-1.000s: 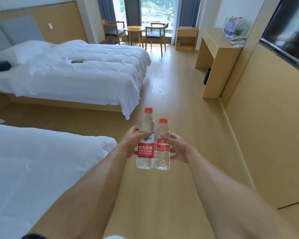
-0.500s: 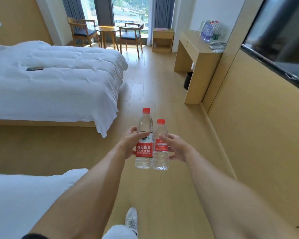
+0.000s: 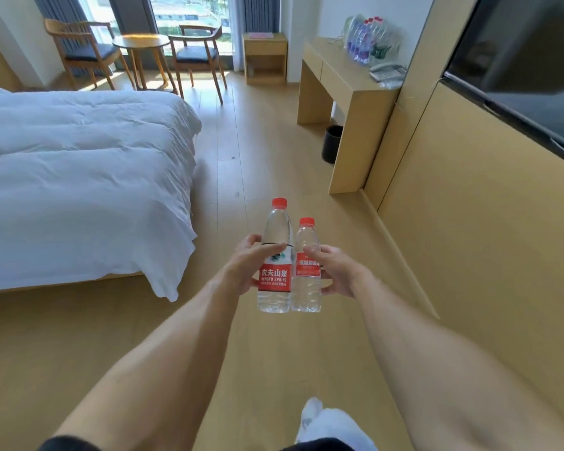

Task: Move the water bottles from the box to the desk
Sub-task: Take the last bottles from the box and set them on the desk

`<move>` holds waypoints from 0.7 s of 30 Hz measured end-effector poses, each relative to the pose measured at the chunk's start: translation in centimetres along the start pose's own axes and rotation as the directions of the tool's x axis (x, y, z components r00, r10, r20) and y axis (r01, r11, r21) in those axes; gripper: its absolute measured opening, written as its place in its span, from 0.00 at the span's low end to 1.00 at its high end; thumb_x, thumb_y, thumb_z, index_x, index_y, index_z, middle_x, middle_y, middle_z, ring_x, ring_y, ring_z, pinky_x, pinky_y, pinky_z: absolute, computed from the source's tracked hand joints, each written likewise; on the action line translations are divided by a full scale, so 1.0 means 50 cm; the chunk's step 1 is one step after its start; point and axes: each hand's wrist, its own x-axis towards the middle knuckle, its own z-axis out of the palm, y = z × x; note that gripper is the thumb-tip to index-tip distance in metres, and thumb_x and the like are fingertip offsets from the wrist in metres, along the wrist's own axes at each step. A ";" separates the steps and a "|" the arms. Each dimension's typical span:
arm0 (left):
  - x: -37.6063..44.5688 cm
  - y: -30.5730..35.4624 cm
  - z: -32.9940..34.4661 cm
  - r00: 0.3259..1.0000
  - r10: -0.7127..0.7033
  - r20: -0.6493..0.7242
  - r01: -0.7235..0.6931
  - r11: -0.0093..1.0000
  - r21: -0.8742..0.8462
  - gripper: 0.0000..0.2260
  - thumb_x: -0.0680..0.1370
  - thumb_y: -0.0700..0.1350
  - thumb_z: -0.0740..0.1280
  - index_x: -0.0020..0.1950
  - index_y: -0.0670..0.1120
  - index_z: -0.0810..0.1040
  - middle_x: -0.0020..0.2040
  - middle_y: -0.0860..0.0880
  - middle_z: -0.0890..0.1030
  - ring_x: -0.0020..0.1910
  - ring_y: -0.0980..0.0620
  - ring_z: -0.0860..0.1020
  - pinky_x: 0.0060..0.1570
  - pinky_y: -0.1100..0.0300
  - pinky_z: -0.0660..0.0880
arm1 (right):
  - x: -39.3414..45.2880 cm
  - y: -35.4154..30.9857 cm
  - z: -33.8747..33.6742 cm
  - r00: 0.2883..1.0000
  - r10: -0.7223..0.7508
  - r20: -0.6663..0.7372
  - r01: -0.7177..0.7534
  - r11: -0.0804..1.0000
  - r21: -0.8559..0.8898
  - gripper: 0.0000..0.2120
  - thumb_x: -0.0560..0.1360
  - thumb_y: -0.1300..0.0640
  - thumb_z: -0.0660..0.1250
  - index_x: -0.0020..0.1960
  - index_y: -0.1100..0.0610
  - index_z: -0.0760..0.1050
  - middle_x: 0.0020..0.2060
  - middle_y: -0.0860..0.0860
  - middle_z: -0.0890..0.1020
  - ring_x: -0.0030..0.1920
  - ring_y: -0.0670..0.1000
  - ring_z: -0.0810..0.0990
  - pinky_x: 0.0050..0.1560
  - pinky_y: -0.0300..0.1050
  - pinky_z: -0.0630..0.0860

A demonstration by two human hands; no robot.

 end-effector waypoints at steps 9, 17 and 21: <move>0.268 0.132 -0.085 0.992 0.003 -0.126 -0.004 1.000 -0.008 0.24 0.74 0.49 0.76 0.66 0.48 0.71 0.54 0.42 0.83 0.49 0.44 0.85 0.52 0.40 0.81 | 0.319 -0.169 -0.009 0.991 -0.006 0.135 0.010 1.000 -0.029 0.22 0.76 0.42 0.70 0.63 0.55 0.75 0.57 0.56 0.83 0.58 0.57 0.82 0.58 0.65 0.77; 0.500 0.302 -0.126 0.962 0.012 -0.272 -0.026 0.998 -0.048 0.22 0.74 0.50 0.76 0.64 0.49 0.72 0.53 0.44 0.83 0.48 0.45 0.84 0.47 0.45 0.81 | 0.588 -0.378 -0.046 0.959 0.000 0.285 0.022 0.997 -0.075 0.21 0.76 0.42 0.70 0.63 0.54 0.75 0.57 0.54 0.84 0.57 0.56 0.83 0.55 0.62 0.79; 0.602 0.358 -0.127 0.957 0.003 -0.289 -0.025 0.997 -0.073 0.24 0.74 0.50 0.76 0.66 0.49 0.71 0.54 0.44 0.83 0.49 0.45 0.84 0.47 0.45 0.81 | 0.683 -0.455 -0.078 0.956 0.009 0.294 0.025 0.994 -0.110 0.21 0.76 0.42 0.70 0.63 0.53 0.74 0.57 0.54 0.83 0.57 0.56 0.83 0.58 0.64 0.77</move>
